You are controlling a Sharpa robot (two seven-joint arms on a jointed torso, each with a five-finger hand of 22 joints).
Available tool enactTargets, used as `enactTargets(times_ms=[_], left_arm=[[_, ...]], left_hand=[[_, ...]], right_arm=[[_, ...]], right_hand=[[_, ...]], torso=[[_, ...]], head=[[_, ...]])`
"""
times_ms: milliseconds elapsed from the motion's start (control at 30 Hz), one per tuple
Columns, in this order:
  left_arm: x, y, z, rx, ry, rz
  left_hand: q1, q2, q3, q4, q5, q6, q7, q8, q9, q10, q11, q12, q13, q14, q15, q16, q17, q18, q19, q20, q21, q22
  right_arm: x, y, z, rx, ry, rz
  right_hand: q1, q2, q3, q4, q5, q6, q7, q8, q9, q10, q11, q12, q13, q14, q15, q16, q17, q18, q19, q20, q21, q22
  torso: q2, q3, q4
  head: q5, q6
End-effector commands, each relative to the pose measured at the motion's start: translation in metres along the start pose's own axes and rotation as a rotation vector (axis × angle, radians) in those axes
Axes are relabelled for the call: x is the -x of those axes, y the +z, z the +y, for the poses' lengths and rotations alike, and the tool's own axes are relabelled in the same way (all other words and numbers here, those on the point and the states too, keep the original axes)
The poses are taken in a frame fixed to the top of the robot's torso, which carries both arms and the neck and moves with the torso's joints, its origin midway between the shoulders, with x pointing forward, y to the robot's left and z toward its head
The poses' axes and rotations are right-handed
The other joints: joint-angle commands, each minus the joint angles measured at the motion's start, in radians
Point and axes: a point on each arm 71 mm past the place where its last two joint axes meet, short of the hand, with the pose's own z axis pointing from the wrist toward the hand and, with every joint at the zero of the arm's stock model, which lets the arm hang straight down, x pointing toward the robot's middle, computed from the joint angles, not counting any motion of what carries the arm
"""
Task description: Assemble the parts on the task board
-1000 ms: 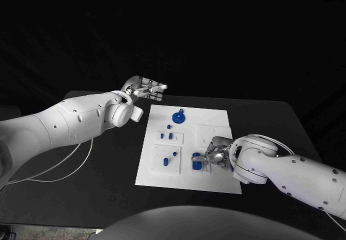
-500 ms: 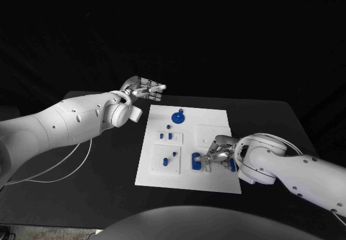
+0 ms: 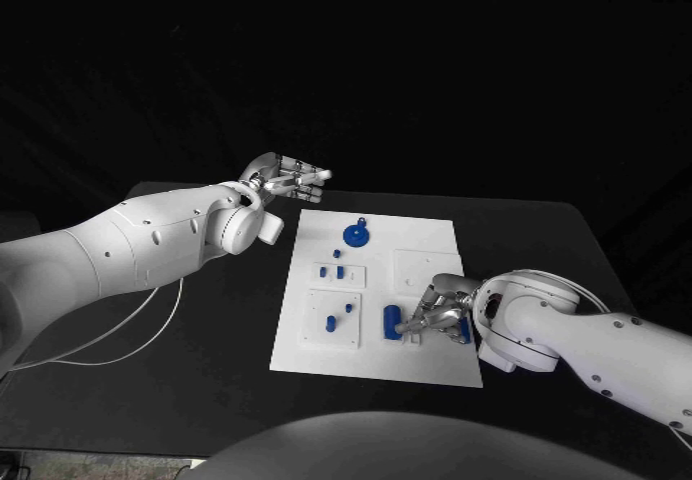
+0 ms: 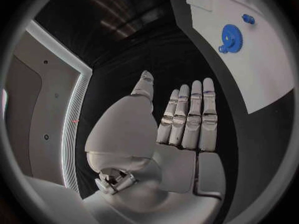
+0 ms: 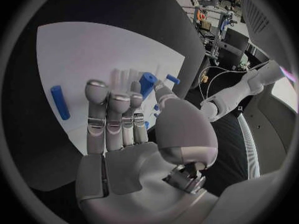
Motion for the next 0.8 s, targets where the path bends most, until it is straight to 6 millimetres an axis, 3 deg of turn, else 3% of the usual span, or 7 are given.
enactTargets(times_ms=[33, 100, 400, 500, 567, 600, 800], left_arm=[[-0.002, 0.001, -0.001, -0.004, -0.002, 0.017], [-0.002, 0.001, 0.000, -0.002, -0.002, 0.018], [0.001, 0.001, 0.001, 0.005, -0.001, 0.016], [0.001, 0.001, 0.001, 0.007, -0.003, 0.017], [0.001, 0.001, 0.001, 0.010, -0.007, 0.021], [0.001, 0.001, 0.001, 0.011, -0.008, 0.021], [0.001, 0.001, 0.003, 0.024, -0.021, 0.029]], left_hand=[[-0.001, 0.005, -0.001, -0.001, 0.000, -0.002, 0.001, -0.002, 0.001, -0.006, -0.002, 0.001, 0.001, -0.006, 0.001, -0.004, -0.001, 0.002, -0.005, 0.005, -0.006, -0.001], [-0.001, 0.005, -0.001, -0.001, 0.000, -0.002, 0.001, -0.002, 0.001, -0.006, -0.002, 0.001, 0.001, -0.006, 0.001, -0.004, -0.001, 0.002, -0.005, 0.005, -0.006, -0.001], [-0.002, 0.015, -0.003, -0.009, 0.000, -0.002, 0.000, -0.002, 0.001, -0.007, -0.002, 0.001, 0.001, -0.007, 0.001, -0.005, -0.001, 0.003, -0.005, 0.005, -0.006, -0.002], [-0.003, 0.017, -0.006, -0.012, 0.000, -0.001, 0.000, -0.002, 0.001, -0.007, -0.002, 0.001, 0.001, -0.007, 0.001, -0.004, -0.001, 0.003, -0.005, 0.005, -0.006, -0.002], [-0.003, 0.017, -0.006, -0.012, 0.000, -0.001, 0.000, -0.002, 0.001, -0.007, -0.002, 0.001, 0.001, -0.007, 0.001, -0.004, -0.001, 0.003, -0.005, 0.005, -0.006, -0.002], [-0.003, 0.017, -0.006, -0.012, 0.000, -0.001, 0.000, -0.002, 0.001, -0.007, -0.002, 0.001, 0.001, -0.007, 0.001, -0.004, -0.001, 0.003, -0.005, 0.005, -0.006, -0.002], [-0.002, 0.020, -0.006, -0.013, 0.000, -0.001, 0.000, -0.002, 0.001, -0.008, -0.002, 0.001, 0.001, -0.008, 0.001, -0.004, -0.001, 0.002, -0.006, 0.005, -0.006, -0.002]], right_arm=[[-0.004, 0.001, 0.002, 0.018, -0.014, 0.030], [-0.006, 0.002, 0.003, 0.018, -0.012, 0.030], [-0.009, 0.006, 0.005, 0.011, 0.001, 0.016], [-0.009, 0.007, 0.004, 0.004, 0.003, 0.009], [-0.009, 0.008, 0.003, -0.002, 0.003, 0.006], [-0.009, 0.008, 0.003, -0.004, 0.003, 0.006], [-0.010, 0.012, 0.001, -0.020, -0.005, 0.025]], right_hand=[[0.027, -0.004, 0.054, -0.037, -0.013, 0.012, -0.004, -0.002, -0.003, 0.012, -0.003, 0.017, 0.007, 0.004, -0.001, 0.000, -0.002, -0.018, 0.049, -0.002, 0.005, 0.000], [0.009, -0.020, 0.102, -0.047, -0.009, 0.017, -0.006, -0.001, -0.006, 0.015, -0.005, 0.022, 0.009, 0.003, -0.001, 0.001, -0.005, -0.020, 0.049, -0.003, 0.005, 0.000], [-0.011, -0.019, 0.112, -0.033, -0.017, 0.027, -0.009, -0.001, 0.003, 0.023, -0.007, 0.037, 0.017, 0.004, -0.002, 0.004, -0.007, -0.021, 0.049, -0.004, 0.007, 0.001], [-0.027, -0.007, 0.121, -0.011, -0.019, 0.027, -0.009, -0.001, 0.008, 0.025, -0.008, 0.041, 0.020, 0.003, -0.003, 0.003, -0.009, -0.021, 0.049, -0.005, 0.007, 0.000], [-0.025, 0.020, 0.144, -0.008, -0.069, 0.026, -0.010, -0.001, 0.010, 0.027, -0.009, 0.043, 0.022, 0.003, -0.003, 0.003, -0.010, -0.021, 0.049, -0.005, 0.008, 0.000], [-0.023, 0.023, 0.158, -0.010, -0.073, 0.026, -0.011, -0.001, 0.010, 0.029, -0.011, 0.047, 0.024, 0.003, -0.005, 0.003, -0.010, -0.021, 0.050, -0.007, 0.008, 0.000], [-0.028, 0.033, 0.216, -0.068, -0.068, 0.026, -0.014, -0.001, 0.012, 0.036, -0.012, 0.056, 0.034, 0.004, -0.005, 0.004, -0.011, -0.025, 0.049, -0.008, 0.012, 0.000]], torso=[[0.000, -0.0002, 0.0011], [0.001, 0.0001, 0.0013], [0.001, 0.0001, 0.0010], [0.001, 0.0000, 0.0009], [0.000, 0.0000, 0.0006], [0.000, 0.0000, 0.0003], [0.001, -0.0002, 0.0004]], head=[[0.000, 0.000], [0.001, 0.000], [0.003, 0.000], [0.003, 0.000], [0.003, 0.000], [0.003, 0.000], [0.000, 0.000]])
